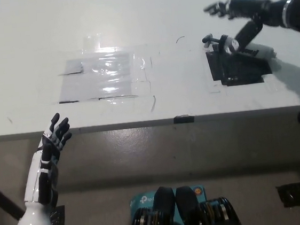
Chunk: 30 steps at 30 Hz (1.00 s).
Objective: The robot uses right hand to pick up a small white air pumper and uses its left hand to compress it, and then puts it on the desk
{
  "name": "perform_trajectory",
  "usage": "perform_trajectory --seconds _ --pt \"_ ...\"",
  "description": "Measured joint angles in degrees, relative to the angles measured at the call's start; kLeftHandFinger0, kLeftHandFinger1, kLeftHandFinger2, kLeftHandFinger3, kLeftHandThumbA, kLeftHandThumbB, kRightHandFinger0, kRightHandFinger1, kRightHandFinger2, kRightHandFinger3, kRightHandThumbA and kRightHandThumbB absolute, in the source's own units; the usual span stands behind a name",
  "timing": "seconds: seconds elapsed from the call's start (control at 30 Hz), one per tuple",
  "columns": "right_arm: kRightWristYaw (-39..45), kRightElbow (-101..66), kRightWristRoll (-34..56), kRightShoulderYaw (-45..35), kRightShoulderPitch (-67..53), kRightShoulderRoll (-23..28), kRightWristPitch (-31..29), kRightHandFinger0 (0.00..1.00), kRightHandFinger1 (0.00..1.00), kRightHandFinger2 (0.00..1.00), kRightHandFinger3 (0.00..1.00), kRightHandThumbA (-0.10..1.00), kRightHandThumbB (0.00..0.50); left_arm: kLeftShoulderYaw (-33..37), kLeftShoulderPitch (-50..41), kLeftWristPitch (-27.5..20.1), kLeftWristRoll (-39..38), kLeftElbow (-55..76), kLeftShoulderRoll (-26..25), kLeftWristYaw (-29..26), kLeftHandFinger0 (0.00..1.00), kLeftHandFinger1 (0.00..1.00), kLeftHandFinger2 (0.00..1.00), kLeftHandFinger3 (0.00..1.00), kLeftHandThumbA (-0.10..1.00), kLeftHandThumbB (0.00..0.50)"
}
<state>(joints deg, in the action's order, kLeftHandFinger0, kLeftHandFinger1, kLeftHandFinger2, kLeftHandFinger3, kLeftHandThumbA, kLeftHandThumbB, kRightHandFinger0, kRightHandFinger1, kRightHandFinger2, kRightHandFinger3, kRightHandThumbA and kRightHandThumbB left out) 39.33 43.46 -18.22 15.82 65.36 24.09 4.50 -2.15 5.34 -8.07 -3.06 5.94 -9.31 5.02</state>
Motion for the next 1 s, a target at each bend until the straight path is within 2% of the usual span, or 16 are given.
perform_trajectory --seconds 0.07,0.2,0.27,0.37,0.43,0.57,0.63,0.7,0.8,0.83,0.87,0.9,0.93,1.0 --pt "0.0 -4.8 0.5 -1.7 -1.4 0.2 0.5 1.00 1.00 1.00 1.00 1.00 0.456 0.0 0.0 0.0 0.0 -0.3 0.0 0.0 1.00 1.00 1.00 1.00 1.00 0.246" --pt "-0.1 -14.4 2.0 -5.7 -5.9 0.0 1.4 1.00 1.00 1.00 1.00 1.00 0.432 0.0 0.3 0.1 0.0 -0.8 0.0 0.0 1.00 1.00 1.00 1.00 1.00 0.247" --pt "-0.2 -17.5 2.5 -7.1 -7.8 -0.3 1.7 1.00 1.00 1.00 1.00 1.00 0.461 0.0 0.6 0.1 0.0 -1.1 0.0 0.0 1.00 1.00 1.00 1.00 1.00 0.268" --pt "-0.3 -23.7 3.7 -9.5 -12.4 -0.9 2.4 1.00 1.00 1.00 1.00 1.00 0.478 0.0 1.3 0.1 0.0 -2.0 0.1 0.0 1.00 1.00 1.00 1.00 1.00 0.278" --pt "-0.5 -27.4 4.1 -10.8 -15.7 -1.5 2.8 1.00 1.00 1.00 1.00 1.00 0.444 0.0 1.8 0.2 0.0 -2.5 0.1 0.0 1.00 1.00 1.00 1.00 1.00 0.285" --pt "-0.7 -35.4 5.1 -12.2 -23.9 -3.1 3.6 1.00 1.00 1.00 1.00 1.00 0.437 0.1 2.6 0.2 0.0 -3.0 0.1 0.0 1.00 1.00 1.00 1.00 1.00 0.281" --pt "-1.0 -39.6 5.5 -12.8 -28.6 -4.3 3.7 1.00 1.00 1.00 1.00 1.00 0.400 0.1 2.8 0.2 0.0 -3.3 0.2 0.0 1.00 1.00 1.00 1.00 1.00 0.285" --pt "-1.5 -43.8 6.0 -13.6 -33.5 -6.0 3.7 1.00 1.00 1.00 1.00 1.00 0.368 0.1 2.8 0.2 -0.1 -3.8 0.3 0.0 1.00 1.00 1.00 1.00 1.00 0.285" --pt "-3.0 -50.0 6.6 -14.8 -41.3 -10.1 3.2 1.00 1.00 1.00 1.00 1.00 0.346 0.3 2.8 0.2 -0.2 -4.5 0.4 0.0 1.00 1.00 1.00 1.00 1.00 0.278" --pt "-3.5 -51.9 6.9 -15.2 -43.6 -11.6 3.0 1.00 1.00 1.00 1.00 1.00 0.338 0.4 2.8 0.2 -0.3 -4.5 0.5 0.0 1.00 1.00 1.00 1.00 1.00 0.260" --pt "-4.3 -53.9 7.2 -15.7 -46.0 -13.3 2.5 1.00 1.00 1.00 1.00 1.00 0.269 0.6 2.8 0.2 -0.3 -4.5 0.6 0.0 1.00 1.00 1.00 1.00 1.00 0.255" --pt "-5.4 -56.4 7.8 -16.5 -49.3 -15.9 1.7 1.00 1.00 1.00 1.00 1.00 0.335 0.7 2.8 0.1 -0.4 -4.5 0.6 0.0 1.00 1.00 1.00 1.00 1.00 0.254" --pt "-6.6 -58.1 8.1 -17.3 -52.1 -18.3 0.8 1.00 1.00 1.00 1.00 1.00 0.338 0.9 2.7 0.1 -0.5 -4.5 0.7 0.0 1.00 1.00 1.00 1.00 1.00 0.257" --pt "-8.6 -59.4 8.8 -18.4 -55.8 -22.1 -1.3 1.00 1.00 1.00 1.00 1.00 0.307 1.3 2.2 0.1 -0.8 -4.5 0.7 0.3 1.00 1.00 1.00 1.00 1.00 0.246"
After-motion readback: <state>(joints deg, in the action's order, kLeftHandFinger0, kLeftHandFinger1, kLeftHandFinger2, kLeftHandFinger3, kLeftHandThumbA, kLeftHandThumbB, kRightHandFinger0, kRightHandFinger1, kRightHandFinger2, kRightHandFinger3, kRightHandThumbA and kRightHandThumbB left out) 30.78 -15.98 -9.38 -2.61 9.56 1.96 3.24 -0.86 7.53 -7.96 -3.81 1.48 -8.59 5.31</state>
